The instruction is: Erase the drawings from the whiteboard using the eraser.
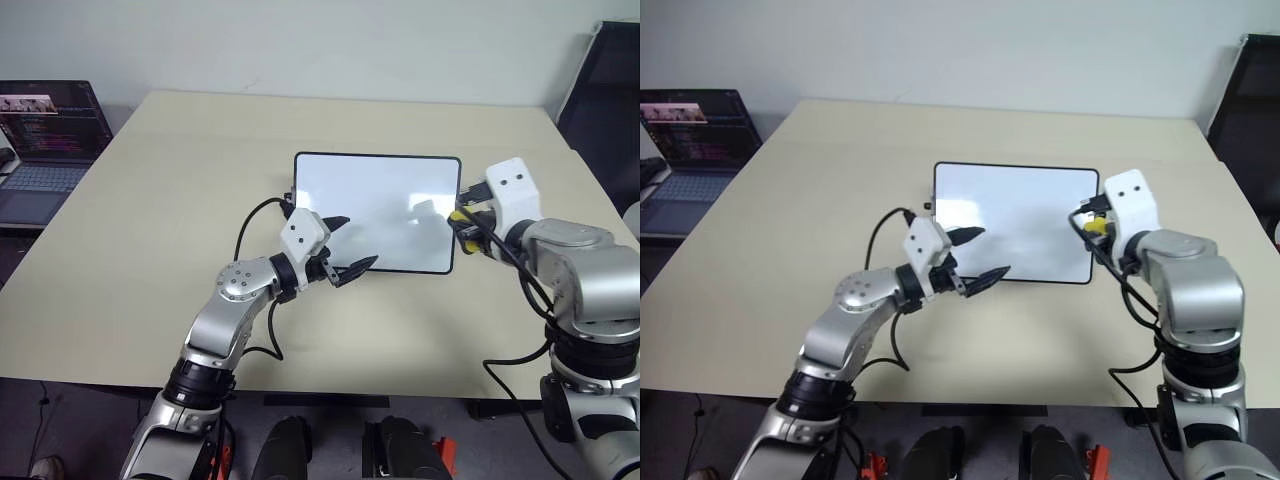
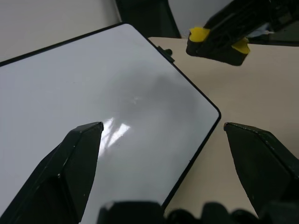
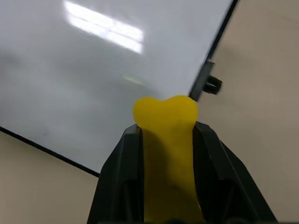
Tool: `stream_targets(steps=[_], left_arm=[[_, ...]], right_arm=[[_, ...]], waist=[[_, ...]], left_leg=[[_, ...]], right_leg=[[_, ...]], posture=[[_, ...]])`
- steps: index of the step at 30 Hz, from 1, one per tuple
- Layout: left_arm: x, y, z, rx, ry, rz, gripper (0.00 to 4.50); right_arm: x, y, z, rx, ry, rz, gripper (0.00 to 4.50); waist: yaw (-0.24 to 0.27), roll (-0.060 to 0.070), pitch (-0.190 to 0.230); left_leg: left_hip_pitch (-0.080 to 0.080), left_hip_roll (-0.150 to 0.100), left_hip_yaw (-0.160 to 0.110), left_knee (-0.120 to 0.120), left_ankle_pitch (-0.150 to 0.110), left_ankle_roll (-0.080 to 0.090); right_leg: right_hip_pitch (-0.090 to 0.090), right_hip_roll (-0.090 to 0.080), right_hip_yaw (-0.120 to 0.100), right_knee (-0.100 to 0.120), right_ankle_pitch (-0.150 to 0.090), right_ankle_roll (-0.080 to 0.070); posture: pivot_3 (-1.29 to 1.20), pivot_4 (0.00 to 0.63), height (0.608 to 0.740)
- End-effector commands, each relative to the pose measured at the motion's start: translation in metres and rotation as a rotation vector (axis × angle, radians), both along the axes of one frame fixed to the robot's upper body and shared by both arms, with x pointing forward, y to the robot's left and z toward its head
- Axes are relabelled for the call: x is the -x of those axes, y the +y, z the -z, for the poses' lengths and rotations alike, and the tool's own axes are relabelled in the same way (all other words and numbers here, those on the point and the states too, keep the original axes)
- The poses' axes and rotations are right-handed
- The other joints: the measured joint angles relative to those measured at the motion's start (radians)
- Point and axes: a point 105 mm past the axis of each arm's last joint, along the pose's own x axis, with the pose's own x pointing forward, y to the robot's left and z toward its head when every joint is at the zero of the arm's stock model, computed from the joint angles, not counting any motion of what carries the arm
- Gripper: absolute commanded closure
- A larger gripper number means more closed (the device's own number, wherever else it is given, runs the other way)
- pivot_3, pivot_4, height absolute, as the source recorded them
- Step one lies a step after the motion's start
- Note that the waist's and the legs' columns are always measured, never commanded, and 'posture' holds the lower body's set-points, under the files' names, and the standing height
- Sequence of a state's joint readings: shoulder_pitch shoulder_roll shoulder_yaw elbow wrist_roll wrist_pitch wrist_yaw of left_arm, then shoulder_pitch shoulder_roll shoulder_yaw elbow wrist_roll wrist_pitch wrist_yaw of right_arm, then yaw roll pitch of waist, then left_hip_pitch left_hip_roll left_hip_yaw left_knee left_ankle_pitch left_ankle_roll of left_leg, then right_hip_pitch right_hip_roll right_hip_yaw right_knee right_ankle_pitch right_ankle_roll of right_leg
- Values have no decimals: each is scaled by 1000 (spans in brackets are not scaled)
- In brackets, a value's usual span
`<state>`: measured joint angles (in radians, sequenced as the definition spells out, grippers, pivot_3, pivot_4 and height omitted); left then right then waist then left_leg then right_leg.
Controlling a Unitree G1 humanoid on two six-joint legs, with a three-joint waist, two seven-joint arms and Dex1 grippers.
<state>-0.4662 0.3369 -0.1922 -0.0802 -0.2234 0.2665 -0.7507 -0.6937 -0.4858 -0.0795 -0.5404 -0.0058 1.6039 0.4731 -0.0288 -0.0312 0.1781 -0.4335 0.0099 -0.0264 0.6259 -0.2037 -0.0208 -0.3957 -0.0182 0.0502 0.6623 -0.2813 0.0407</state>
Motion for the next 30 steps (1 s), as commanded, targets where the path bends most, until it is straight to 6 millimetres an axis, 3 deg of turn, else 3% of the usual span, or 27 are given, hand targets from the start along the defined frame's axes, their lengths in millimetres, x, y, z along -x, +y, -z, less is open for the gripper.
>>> stream_targets(steps=[1, 6, 11, 15, 21, 30], left_arm=[[7, -18, -7, -3, -51, 136, 0], [16, -35, -1, -14, -49, 327, 0], [30, -49, 7, -15, -45, 489, 0], [44, -59, 22, -40, -39, 591, 0], [44, -63, 27, -51, -48, 611, 0], [33, -46, 35, -87, -51, 527, 0]], right_arm=[[7, -23, -4, -9, -33, 97, 3437], [16, -54, 16, -41, 18, 221, 3437], [22, -69, 29, -88, 45, 305, 3437], [23, -66, 44, -148, 83, 321, 3437], [20, -53, 63, -203, 154, 291, 3437], [22, -43, 84, -191, 254, 237, 3437]], waist=[[0, 0, 0], [1, 0, 0], [-3, 0, 0], [-2, 1, -1], [-3, 2, -1], [-3, 2, -1]], left_leg=[[0, 0, 0, 0, 0, 0], [0, -2, 1, 0, 0, 0], [0, -1, 1, 1, 0, 0], [0, -1, 1, 1, 0, 0], [0, -1, 1, 2, 0, 1], [1, -1, 0, 3, 0, 1]], right_leg=[[0, 0, -1, 0, 0, 0], [1, 0, -1, 0, 0, 1], [1, 1, -1, 1, 0, 1], [1, 2, -1, 2, 0, 1], [2, 2, -1, 3, 0, 1], [3, 2, -2, 3, 0, 1]], posture=[[0, 150, 740], [0, 150, 740], [0, 150, 740], [0, 150, 740], [0, 150, 740], [0, 150, 740]])
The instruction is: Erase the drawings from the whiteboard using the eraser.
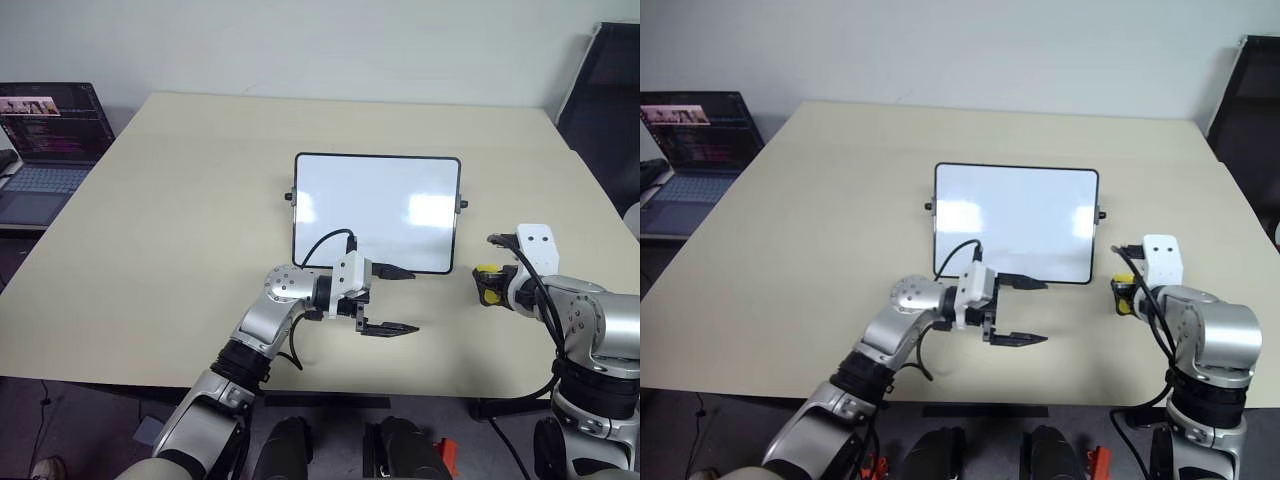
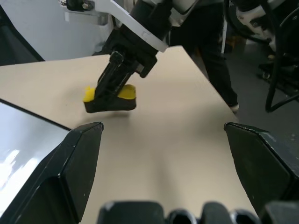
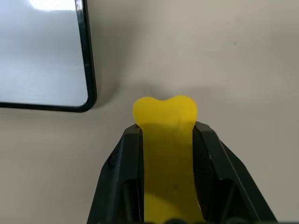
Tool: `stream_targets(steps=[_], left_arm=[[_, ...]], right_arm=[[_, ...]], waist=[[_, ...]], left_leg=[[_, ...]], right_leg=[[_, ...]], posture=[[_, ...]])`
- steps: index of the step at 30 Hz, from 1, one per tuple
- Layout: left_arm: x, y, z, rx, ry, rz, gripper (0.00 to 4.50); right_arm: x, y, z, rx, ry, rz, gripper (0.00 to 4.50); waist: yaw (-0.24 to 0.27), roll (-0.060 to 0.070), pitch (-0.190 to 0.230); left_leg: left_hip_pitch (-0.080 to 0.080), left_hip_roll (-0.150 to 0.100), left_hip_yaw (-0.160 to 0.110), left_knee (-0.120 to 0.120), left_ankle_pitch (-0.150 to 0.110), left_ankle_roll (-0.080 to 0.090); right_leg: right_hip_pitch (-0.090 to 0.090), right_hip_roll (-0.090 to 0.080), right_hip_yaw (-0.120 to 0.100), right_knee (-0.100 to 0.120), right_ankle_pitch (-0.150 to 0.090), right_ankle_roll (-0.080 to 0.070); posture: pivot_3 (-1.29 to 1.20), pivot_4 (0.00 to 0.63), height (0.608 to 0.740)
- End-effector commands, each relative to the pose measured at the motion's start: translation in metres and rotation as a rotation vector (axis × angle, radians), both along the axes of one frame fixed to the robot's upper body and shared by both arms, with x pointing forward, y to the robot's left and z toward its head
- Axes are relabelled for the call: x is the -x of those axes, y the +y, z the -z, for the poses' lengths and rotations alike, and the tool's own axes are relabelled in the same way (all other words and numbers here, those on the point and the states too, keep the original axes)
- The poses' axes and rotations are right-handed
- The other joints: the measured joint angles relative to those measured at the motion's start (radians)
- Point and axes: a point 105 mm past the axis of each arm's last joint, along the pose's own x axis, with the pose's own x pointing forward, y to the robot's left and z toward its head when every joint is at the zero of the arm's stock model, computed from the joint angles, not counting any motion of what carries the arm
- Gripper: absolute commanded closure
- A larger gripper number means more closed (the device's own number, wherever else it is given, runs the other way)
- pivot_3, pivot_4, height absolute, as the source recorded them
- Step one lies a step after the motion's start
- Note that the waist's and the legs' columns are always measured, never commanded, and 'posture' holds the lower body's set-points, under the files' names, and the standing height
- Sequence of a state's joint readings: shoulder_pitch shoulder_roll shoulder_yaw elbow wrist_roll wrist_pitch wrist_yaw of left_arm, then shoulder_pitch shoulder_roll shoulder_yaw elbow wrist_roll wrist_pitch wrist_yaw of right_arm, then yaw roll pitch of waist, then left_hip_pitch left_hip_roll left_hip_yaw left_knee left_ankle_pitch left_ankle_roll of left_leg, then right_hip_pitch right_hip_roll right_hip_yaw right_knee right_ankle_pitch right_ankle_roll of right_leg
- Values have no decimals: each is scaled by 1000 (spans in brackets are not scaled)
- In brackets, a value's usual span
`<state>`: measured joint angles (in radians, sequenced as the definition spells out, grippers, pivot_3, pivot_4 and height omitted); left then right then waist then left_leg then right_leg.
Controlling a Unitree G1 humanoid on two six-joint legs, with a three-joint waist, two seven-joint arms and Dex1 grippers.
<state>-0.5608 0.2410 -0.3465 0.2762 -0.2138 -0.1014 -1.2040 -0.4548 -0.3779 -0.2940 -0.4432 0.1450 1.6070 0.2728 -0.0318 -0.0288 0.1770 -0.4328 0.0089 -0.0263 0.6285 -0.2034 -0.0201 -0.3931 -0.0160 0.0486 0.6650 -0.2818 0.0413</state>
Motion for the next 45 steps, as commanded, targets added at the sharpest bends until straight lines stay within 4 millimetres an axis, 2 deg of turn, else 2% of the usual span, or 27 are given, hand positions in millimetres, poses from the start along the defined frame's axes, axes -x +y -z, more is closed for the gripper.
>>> stream_targets(steps=[1, 6, 10, 15, 40, 45], left_arm=[[-4, 7, -4, 17, -30, -42, 0], [-1, 17, 3, 0, -20, -65, 0], [-7, 21, 3, 3, -26, -106, 0], [-15, 22, -2, 8, -46, -137, 0], [-21, 24, -10, -1, -69, -141, 0], [-21, 24, -12, 1, -73, -143, 0]], right_arm=[[2, -2, 2, 9, 15, -5, 3437], [1, -3, 4, 12, 35, -8, 3437], [-2, -1, 3, 8, 37, -14, 3437], [-5, 1, 2, 7, 40, -18, 3437], [-9, 5, 6, 1, 66, -28, 3437], [-9, 6, 6, -2, 69, -28, 1906]], waist=[[1, 0, 0], [0, 0, 0], [2, 0, 0], [2, 0, 0], [1, 1, 0], [1, 1, 0]], left_leg=[[0, 0, 0, 0, 0, 0], [0, 0, 0, 0, 0, 0], [0, 0, -1, 1, 0, 0], [0, 0, -1, 1, 0, 0], [1, 0, -1, 1, 0, 0], [1, 0, -1, 2, 0, 0]], right_leg=[[0, 0, 0, 0, 0, 0], [0, 0, 0, 0, 0, 0], [1, 0, -1, 0, 0, 0], [2, 0, -1, 0, 0, 0], [2, 0, -2, 1, 0, 0], [2, 0, -2, 2, 0, 0]], posture=[[0, 150, 740], [0, 150, 740], [0, 150, 740], [0, 150, 740], [0, 150, 740], [0, 150, 740]])
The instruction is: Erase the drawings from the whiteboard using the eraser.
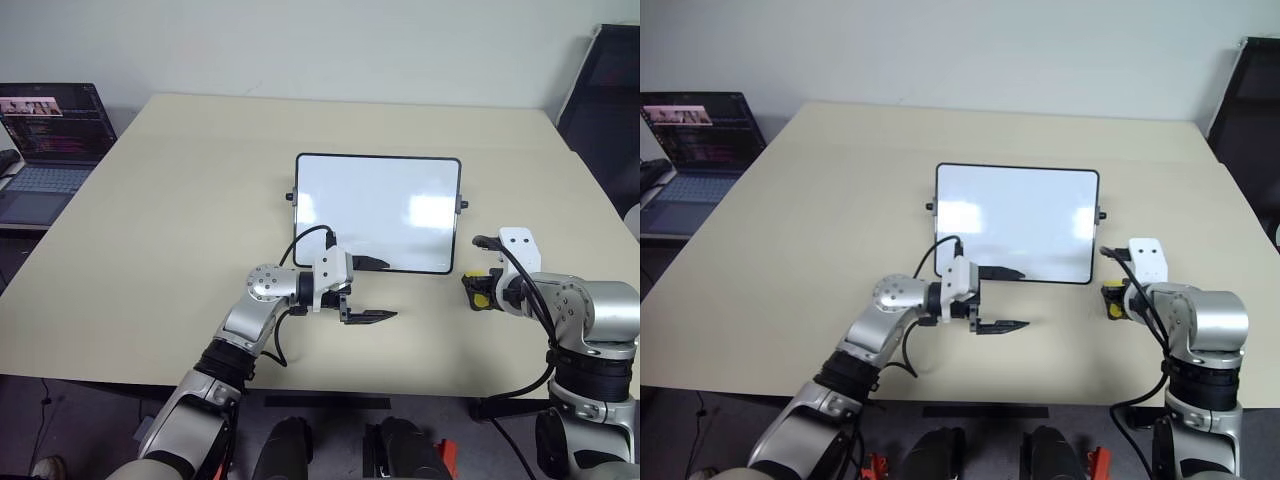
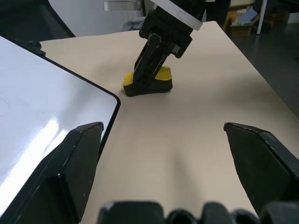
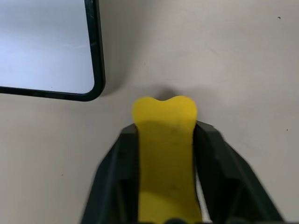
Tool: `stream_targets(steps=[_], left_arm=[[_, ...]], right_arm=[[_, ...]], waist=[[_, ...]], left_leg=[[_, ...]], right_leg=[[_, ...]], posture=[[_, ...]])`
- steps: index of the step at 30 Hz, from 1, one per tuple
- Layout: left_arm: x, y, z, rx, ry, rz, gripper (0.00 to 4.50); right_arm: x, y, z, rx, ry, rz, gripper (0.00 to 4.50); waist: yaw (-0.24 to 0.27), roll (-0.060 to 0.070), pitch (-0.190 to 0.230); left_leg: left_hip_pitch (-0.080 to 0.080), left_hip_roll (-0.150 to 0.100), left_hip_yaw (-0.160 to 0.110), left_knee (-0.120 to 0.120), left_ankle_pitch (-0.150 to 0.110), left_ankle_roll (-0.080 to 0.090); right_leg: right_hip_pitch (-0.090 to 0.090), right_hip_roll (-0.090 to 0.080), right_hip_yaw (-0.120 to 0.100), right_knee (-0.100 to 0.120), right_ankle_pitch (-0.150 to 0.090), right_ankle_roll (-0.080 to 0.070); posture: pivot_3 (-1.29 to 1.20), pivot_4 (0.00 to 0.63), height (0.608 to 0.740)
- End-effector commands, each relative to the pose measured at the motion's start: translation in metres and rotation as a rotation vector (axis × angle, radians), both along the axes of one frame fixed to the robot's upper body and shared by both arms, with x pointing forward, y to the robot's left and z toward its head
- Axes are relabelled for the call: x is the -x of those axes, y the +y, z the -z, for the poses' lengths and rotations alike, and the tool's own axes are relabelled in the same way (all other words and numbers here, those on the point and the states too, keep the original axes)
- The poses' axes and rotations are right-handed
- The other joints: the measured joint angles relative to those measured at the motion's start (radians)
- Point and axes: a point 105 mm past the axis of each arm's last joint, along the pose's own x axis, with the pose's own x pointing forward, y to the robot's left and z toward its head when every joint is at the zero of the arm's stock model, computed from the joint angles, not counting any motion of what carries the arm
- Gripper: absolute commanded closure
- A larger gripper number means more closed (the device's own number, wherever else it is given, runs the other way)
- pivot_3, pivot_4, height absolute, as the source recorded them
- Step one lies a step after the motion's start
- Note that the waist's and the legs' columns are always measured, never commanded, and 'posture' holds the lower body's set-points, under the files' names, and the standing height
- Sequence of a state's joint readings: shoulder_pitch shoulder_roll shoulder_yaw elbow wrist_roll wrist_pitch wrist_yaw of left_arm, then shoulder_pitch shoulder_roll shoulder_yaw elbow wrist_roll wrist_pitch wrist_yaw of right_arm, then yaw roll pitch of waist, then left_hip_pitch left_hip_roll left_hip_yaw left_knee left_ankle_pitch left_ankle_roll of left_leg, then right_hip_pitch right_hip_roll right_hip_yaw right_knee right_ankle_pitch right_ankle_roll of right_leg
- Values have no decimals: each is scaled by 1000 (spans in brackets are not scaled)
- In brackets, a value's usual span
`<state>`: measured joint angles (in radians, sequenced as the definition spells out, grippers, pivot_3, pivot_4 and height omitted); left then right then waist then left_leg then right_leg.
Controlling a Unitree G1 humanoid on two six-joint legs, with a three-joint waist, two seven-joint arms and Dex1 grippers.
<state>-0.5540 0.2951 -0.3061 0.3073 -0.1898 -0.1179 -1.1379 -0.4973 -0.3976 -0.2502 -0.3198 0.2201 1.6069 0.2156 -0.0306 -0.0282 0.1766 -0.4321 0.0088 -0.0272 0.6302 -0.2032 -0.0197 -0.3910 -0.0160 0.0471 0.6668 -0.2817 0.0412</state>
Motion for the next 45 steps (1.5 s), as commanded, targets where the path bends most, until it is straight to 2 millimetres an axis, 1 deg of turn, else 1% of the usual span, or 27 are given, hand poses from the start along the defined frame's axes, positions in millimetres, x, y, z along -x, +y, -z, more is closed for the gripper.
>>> stream_targets(steps=[1, 5, 6, 17, 20, 23, 27, 29, 32, 34, 36, 37, 39, 42, 43, 44, 45], left_arm=[[-3, 1, -17, 26, -60, -5, 0], [-3, 2, -17, 25, -60, -6, 0], [-2, 1, -17, 25, -59, -5, 0], [-1, 1, -16, 25, -56, -2, 0], [-1, 2, -18, 25, -63, -6, 0], [0, 4, -23, 33, -75, -9, 0], [5, 18, -44, 57, -101, -58, 0], [4, 28, -52, 64, -107, -121, 0], [-11, 47, -64, 95, -111, -314, 0], [-24, 65, -74, 145, -117, -496, 0], [-35, 87, -81, 210, -112, -699, 0], [-37, 97, -79, 224, -114, -782, 0], [-37, 114, -71, 232, -109, -928, 0], [-29, 130, -57, 240, -92, -1082, 488], [-26, 132, -53, 238, -92, -1112, 910], [-22, 135, -49, 240, -86, -1141, 1260], [-19, 137, -46, 240, -83, -1162, 1423]], right_arm=[[-1, 0, -7, 6, -19, -2, 1518], [-3, -1, -9, 4, -23, 0, 138], [-4, -1, -9, 3, -24, 0, 39], [-6, -2, -13, 4, -32, 6, 39], [-8, -3, -21, 10, -62, 15, 39], [-11, 0, -31, 10, -102, 14, 39], [-11, 8, -49, -4, -189, -15, 39], [-10, 5, -59, 10, -233, 0, 39], [-7, -5, -76, 52, -304, 54, 39], [-5, -16, -83, 76, -371, 129, 39], [-3, -28, -91, 130, -462, 192, 422], [0, -34, -94, 164, -501, 219, 635], [4, -42, -97, 214, -570, 257, 1322], [12, -46, -91, 241, -625, 298, 2254], [14, -46, -88, 245, -641, 302, 2675], [16, -45, -85, 256, -662, 301, 2956], [17, -44, -83, 268, -686, 297, 3135]], waist=[[0, 0, 0], [0, 0, 0], [0, 0, 0], [0, 0, 0], [-1, 0, 0], [-1, 0, 0], [-3, 0, 0], [-3, 0, 0], [-2, 0, 0], [-1, 0, 0], [-1, 0, 0], [-1, 0, 0], [-1, 0, 0], [0, 0, 0], [0, 0, 0], [0, 0, 0], [0, 0, 0]], left_leg=[[0, 0, 0, 0, 0, 0], [0, 0, 0, 0, 0, 0], [0, 0, 0, 0, 0, 0], [1, 0, 0, 2, 0, 0], [2, 0, 0, 4, 0, 0], [2, 0, 0, 6, 0, 1], [2, 1, 0, 8, 0, 1], [2, 1, -2, 9, 0, 0], [2, 1, -4, 9, 0, 1], [2, 1, -4, 10, 0, 0], [2, 1, -5, 11, 0, 0], [2, 1, -6, 11, 0, 0], [2, 0, -6, 11, 0, 0], [2, 0, -5, 10, 0, 0], [2, 0, -5, 10, 0, 0], [2, 0, -5, 11, 0, 0], [2, 0, -6, 11, 0, 0]], right_leg=[[0, 0, 0, 0, 0, 0], [0, 0, 0, 0, 0, 0], [0, 0, 0, 0, 0, 0], [0, 0, 0, 5, 0, 0], [0, 0, 0, 8, 0, 0], [0, 0, 1, 11, -1, 0], [0, 1, 1, 12, -1, -1], [0, 1, 1, 12, -1, -1], [0, 1, 1, 13, -1, -1], [1, 1, 0, 13, -1, -1], [1, 1, 0, 13, -1, 0], [1, 1, -1, 13, -1, 0], [2, 1, 0, 13, -1, 0], [1, 0, 0, 12, -1, 0], [1, 0, 0, 12, -1, 0], [1, 0, 0, 13, -1, 0], [1, 0, 0, 13, -1, 0]], posture=[[0, 150, 740], [0, 150, 740], [0, 150, 740], [0, 150, 740], [0, 150, 740], [0, 150, 740], [0, 150, 740], [0, 150, 740], [0, 150, 740], [0, 150, 740], [0, 150, 740], [0, 150, 740], [0, 150, 740], [0, 150, 740], [0, 150, 740], [0, 150, 740], [0, 150, 740]])
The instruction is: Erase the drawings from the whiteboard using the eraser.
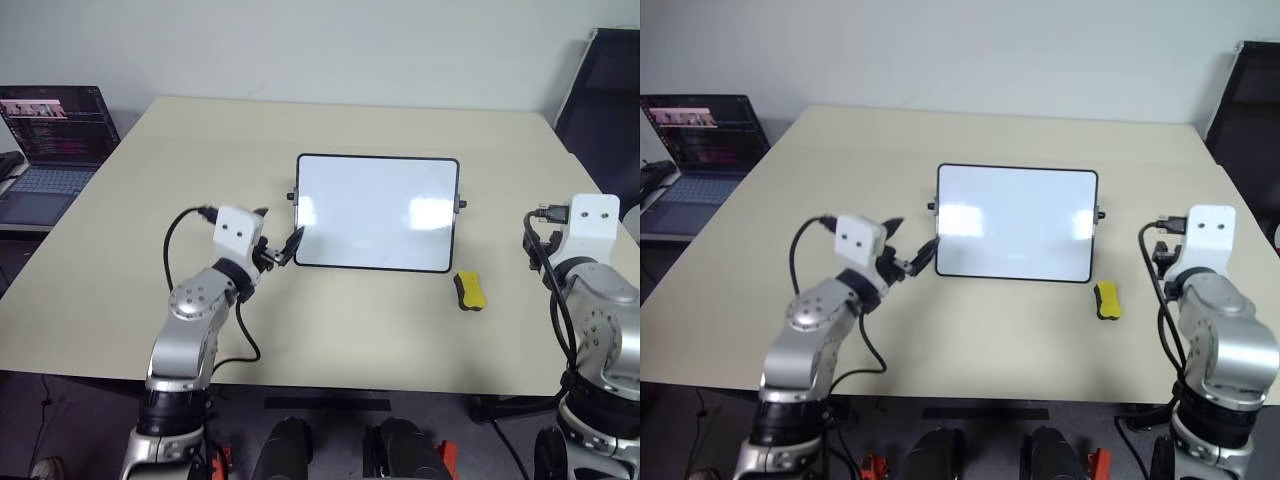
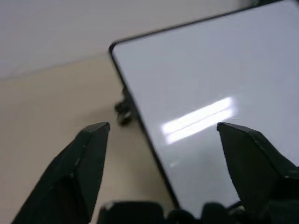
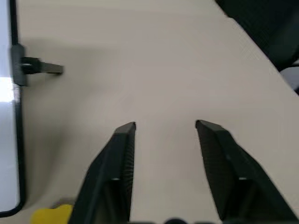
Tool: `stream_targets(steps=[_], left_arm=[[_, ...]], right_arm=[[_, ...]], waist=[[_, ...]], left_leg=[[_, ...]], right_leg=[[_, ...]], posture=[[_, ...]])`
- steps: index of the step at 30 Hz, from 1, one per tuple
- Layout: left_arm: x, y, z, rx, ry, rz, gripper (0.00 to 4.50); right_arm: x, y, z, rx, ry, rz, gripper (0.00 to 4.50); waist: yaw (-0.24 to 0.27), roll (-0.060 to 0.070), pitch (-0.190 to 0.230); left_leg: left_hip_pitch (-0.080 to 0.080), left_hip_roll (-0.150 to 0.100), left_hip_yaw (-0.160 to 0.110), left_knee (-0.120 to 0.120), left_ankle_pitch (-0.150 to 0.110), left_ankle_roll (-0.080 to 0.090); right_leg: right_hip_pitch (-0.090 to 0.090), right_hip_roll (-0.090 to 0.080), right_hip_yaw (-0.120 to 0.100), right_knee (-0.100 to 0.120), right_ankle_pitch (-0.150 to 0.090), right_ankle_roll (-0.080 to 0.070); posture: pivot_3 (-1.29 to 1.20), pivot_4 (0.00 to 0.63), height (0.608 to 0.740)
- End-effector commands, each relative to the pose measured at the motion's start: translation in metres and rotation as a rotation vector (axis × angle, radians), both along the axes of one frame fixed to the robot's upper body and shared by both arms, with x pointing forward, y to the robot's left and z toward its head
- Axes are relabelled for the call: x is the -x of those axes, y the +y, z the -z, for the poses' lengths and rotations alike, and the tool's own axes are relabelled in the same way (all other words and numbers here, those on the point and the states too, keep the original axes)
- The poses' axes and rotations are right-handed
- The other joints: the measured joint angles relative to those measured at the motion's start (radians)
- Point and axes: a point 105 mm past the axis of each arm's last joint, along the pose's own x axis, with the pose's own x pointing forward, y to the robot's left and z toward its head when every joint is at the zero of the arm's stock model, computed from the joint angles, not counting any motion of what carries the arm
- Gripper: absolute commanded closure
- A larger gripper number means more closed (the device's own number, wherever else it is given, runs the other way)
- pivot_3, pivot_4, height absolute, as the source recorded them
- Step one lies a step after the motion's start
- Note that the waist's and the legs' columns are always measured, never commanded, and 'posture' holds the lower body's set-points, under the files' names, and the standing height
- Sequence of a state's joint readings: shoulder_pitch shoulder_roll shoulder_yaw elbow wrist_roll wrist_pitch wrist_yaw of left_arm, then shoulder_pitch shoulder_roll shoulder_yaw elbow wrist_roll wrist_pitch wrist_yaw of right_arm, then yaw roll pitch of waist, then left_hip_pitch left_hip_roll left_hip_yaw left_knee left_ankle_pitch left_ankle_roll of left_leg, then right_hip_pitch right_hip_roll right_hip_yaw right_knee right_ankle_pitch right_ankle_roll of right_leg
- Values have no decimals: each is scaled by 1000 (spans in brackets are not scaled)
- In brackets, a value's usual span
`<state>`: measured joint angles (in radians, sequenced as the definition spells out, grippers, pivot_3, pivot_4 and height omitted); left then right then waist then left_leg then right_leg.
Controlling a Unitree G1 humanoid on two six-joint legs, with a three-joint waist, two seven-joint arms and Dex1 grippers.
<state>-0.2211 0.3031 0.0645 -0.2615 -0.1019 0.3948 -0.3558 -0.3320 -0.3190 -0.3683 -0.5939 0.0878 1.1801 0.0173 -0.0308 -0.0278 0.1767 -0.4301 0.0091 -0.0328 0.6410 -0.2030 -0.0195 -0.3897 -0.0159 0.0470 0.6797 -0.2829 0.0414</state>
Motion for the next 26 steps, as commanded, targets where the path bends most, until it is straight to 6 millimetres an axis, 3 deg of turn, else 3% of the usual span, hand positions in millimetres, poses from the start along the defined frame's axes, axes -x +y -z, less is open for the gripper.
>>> stream_targets(steps=[1, 4, 5, 9, 13, 18, 26], left_arm=[[12, 5, -15, -3, -80, -74, 1807], [20, 17, -7, -10, -75, -152, 2542], [23, 22, -4, -13, -72, -186, 2986], [40, 43, 6, -35, -70, -337, 4326], [45, 45, 9, -37, -72, -398, 4420], [37, 37, 3, -58, -102, -386, 4420], [34, 35, 10, -99, -80, -357, 4420]], right_arm=[[8, 2, -15, 89, -154, 6, 3359], [14, 1, -6, 118, -195, 17, 4037], [17, 0, -3, 118, -207, 27, 4393], [40, -13, -3, 186, -299, 112, 4500], [46, -22, 7, 181, -295, 147, 4500], [44, -15, 7, 173, -294, 113, 4500], [68, -24, 11, 181, -247, 173, 4500]], waist=[[0, 0, 0], [0, 0, 0], [1, 0, 0], [0, 0, 0], [2, 0, 0], [2, 0, 0], [3, 0, 0]], left_leg=[[0, 0, 0, 0, 0, 0], [1, 0, 1, 1, 0, 0], [1, 0, 1, 2, 0, 0], [3, 1, 3, 1, 0, 0], [3, 1, 3, 1, 0, 0], [8, 3, 5, 2, 1, 1], [8, 2, 6, -4, 0, 0]], right_leg=[[0, 0, 0, 0, 0, 0], [1, 0, 0, 0, 0, 0], [1, 0, 0, 0, 0, 0], [2, -1, 1, 0, -1, 0], [2, -2, 1, 0, -2, 1], [6, -3, 2, 0, -5, 2], [5, -3, 2, 0, -6, -1]], posture=[[0, 150, 740], [0, 150, 740], [0, 150, 740], [0, 150, 740], [0, 150, 740], [0, 150, 740], [0, 150, 740]])
